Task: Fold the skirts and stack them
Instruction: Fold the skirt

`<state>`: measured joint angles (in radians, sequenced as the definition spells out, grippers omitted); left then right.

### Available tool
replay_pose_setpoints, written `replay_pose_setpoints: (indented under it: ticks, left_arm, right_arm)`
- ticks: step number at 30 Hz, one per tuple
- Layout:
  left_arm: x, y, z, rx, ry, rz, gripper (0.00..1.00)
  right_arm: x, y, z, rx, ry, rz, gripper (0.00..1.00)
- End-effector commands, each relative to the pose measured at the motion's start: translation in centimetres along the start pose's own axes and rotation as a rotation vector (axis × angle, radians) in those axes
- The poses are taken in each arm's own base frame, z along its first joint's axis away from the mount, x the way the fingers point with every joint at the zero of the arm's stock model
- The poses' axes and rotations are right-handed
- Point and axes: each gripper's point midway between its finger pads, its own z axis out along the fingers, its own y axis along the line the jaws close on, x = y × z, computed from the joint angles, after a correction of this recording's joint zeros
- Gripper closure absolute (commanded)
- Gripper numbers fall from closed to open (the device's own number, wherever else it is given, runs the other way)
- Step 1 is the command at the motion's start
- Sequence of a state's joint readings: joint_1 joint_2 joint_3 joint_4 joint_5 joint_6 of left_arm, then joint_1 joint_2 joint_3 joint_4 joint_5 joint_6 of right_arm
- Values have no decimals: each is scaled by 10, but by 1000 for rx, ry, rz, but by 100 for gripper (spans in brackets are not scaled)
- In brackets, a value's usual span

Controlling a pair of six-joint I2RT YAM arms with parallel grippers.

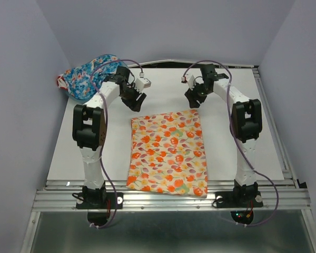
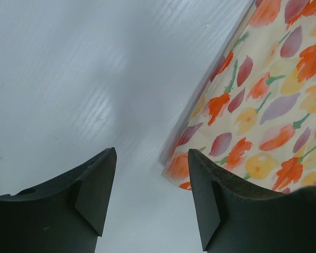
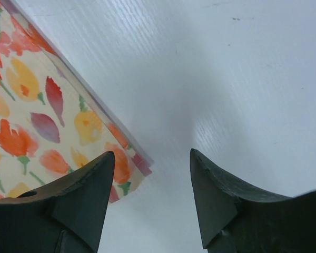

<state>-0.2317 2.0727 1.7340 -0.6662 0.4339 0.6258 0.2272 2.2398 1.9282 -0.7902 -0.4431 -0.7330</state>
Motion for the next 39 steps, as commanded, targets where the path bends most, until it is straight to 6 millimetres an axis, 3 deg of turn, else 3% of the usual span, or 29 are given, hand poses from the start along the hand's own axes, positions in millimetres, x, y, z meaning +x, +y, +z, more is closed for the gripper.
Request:
replay_pose_setpoints:
  ticks: [1, 8, 12, 15, 20, 24, 28, 32, 34, 38, 39]
  left_arm:
    - [-1, 1, -5, -2, -1, 19, 32]
    - [13, -2, 4, 22, 34, 20, 28]
    - [26, -2, 10, 24, 64, 16, 28]
    - [36, -1, 16, 23, 90, 13, 33]
    - [54, 5, 23, 11, 132, -3, 44]
    - [58, 7, 25, 8, 142, 0, 51]
    - [57, 3, 28, 39, 138, -1, 51]
    - [52, -5, 28, 90, 117, 5, 41]
    - [49, -10, 26, 118, 103, 9, 41]
    - [49, -21, 27, 174, 90, 8, 51]
    - [51, -21, 28, 175, 96, 7, 61]
  right_arm:
    - [-7, -11, 1, 3, -42, -73, 38]
    - [46, 19, 16, -133, 100, -107, 42]
    - [56, 24, 19, -145, 120, -109, 43]
    - [57, 24, 22, -150, 118, -107, 49]
    - [60, 16, 28, -127, 135, -110, 70]
    - [61, 17, 28, -130, 138, -105, 88]
    - [62, 19, 26, -132, 137, -107, 90]
    - [61, 19, 24, -132, 135, -111, 92]
    - [62, 20, 24, -134, 135, -110, 96]
    - [59, 20, 22, -131, 126, -110, 99]
    - [57, 20, 21, -127, 122, -112, 99]
